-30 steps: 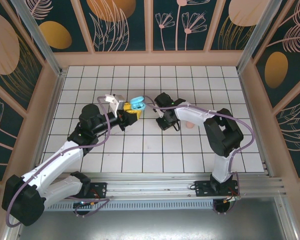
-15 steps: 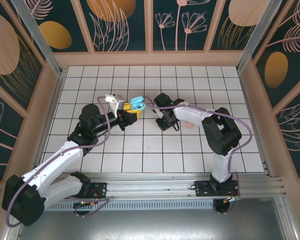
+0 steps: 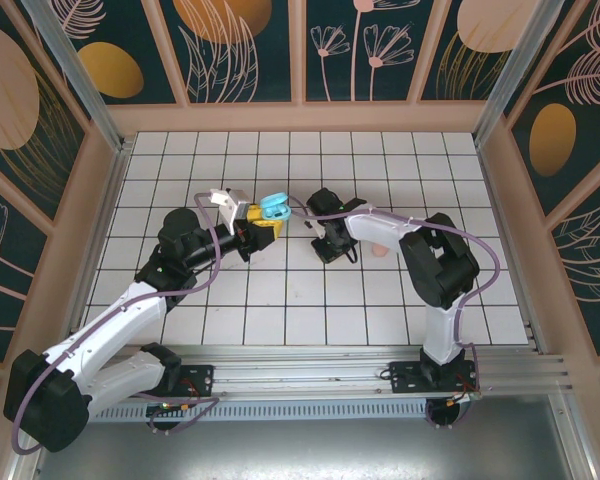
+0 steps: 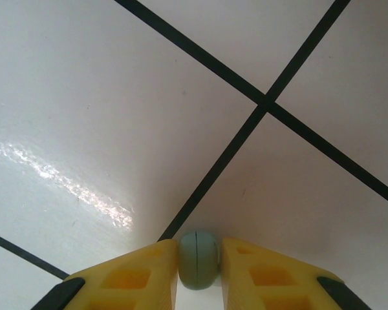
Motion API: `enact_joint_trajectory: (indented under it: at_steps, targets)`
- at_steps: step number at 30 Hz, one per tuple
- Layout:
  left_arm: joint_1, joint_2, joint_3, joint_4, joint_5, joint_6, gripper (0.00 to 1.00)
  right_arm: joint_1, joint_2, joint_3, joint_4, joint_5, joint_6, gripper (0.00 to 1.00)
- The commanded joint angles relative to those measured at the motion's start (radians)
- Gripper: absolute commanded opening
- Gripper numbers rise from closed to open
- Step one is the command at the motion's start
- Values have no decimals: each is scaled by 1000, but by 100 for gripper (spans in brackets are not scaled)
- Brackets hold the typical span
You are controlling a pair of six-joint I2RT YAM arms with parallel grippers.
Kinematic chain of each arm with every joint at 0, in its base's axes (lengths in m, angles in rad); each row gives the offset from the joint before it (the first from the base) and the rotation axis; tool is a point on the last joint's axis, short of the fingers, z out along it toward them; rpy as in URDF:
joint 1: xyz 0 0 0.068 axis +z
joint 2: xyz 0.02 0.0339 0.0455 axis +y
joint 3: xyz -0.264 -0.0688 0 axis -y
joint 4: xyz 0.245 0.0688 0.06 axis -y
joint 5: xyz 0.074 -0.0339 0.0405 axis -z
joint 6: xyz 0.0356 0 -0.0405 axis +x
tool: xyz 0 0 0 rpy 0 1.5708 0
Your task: Insert the wireless bluetooth earbuds into the charging case
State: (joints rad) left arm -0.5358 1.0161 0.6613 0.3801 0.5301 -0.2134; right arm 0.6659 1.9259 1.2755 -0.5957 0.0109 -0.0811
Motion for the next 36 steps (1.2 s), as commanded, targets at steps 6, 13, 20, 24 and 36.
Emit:
enact_joint_trajectory:
  at_steps: [6,13,20,24,36]
  targets:
    - [-4,-21,-2,-4,-14,17,0,0,15,21,-29,9,9,16]
    - [-5,-25,0,-4,-17,17,0,-79,-78,-24,12,-103,65,11]
    - [-4,-21,0,8,-13,8,0,-166,-174,-71,62,-247,113,10]
    - [-4,-19,2,8,-18,5,0,-194,-233,-107,91,-309,147,10]
    - [-4,23,32,34,-1,-6,0,-193,-614,-131,76,-431,286,7]
